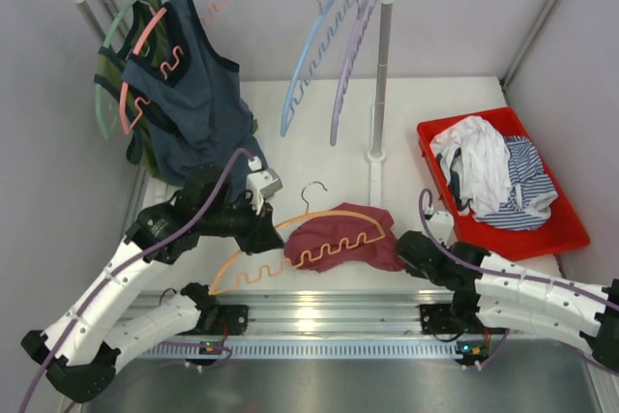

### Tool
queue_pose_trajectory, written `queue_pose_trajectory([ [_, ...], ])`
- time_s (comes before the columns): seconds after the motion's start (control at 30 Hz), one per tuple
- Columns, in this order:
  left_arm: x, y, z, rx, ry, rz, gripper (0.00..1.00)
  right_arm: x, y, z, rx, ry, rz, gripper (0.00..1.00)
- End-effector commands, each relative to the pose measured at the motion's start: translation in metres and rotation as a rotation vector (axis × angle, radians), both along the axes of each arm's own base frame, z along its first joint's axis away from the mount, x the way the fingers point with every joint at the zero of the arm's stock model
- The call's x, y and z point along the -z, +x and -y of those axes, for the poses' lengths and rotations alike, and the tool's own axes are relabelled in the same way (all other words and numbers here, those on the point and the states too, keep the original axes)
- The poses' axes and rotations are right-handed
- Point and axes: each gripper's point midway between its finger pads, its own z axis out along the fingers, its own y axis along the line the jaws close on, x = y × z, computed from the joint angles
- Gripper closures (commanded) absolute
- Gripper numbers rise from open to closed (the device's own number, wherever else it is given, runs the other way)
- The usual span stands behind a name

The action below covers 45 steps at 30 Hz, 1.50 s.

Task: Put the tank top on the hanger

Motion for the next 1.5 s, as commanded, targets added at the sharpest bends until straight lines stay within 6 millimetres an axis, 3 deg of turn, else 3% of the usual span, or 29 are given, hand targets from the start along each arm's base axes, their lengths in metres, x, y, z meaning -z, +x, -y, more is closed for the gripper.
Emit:
queue_pose_trajectory([
  [0.0, -0.004, 0.002, 0.015, 0.05, -0.05, 0.049, 1.0, -0.026, 0.016, -0.013, 0.016, 0.059, 0.091, 0.95],
  [0.07, -0.001, 0.0, 0.018, 0.065, -0.041, 0.043, 1.0, -0.038, 0.02, -0.016, 0.013, 0.067, 0.114, 1.0],
  [0.33, 0.007, 0.011, 0.027, 0.053, -0.008, 0.066, 1.0, -0.078, 0.028, -0.023, -0.032, 0.075, 0.164, 1.0],
  [0.53, 0.006, 0.009, 0.037, 0.092, -0.023, 0.076, 1.0, -0.093, 0.031, -0.027, -0.055, 0.078, 0.177, 1.0],
  [0.87, 0.007, 0.01, 0.039, 0.095, -0.007, 0.084, 1.0, -0.093, 0.032, -0.03, -0.071, 0.051, 0.162, 1.0],
  [1.13, 0.011, 0.012, 0.054, 0.131, -0.012, 0.088, 1.0, -0.11, 0.035, -0.041, -0.112, 0.071, 0.171, 1.0],
  [1.37, 0.008, 0.035, 0.062, 0.07, -0.008, 0.182, 1.0, -0.116, 0.035, -0.052, -0.158, 0.074, 0.155, 1.0],
  [1.47, 0.005, 0.032, 0.07, 0.112, -0.038, 0.199, 1.0, -0.12, 0.035, -0.055, -0.172, 0.082, 0.156, 1.0],
])
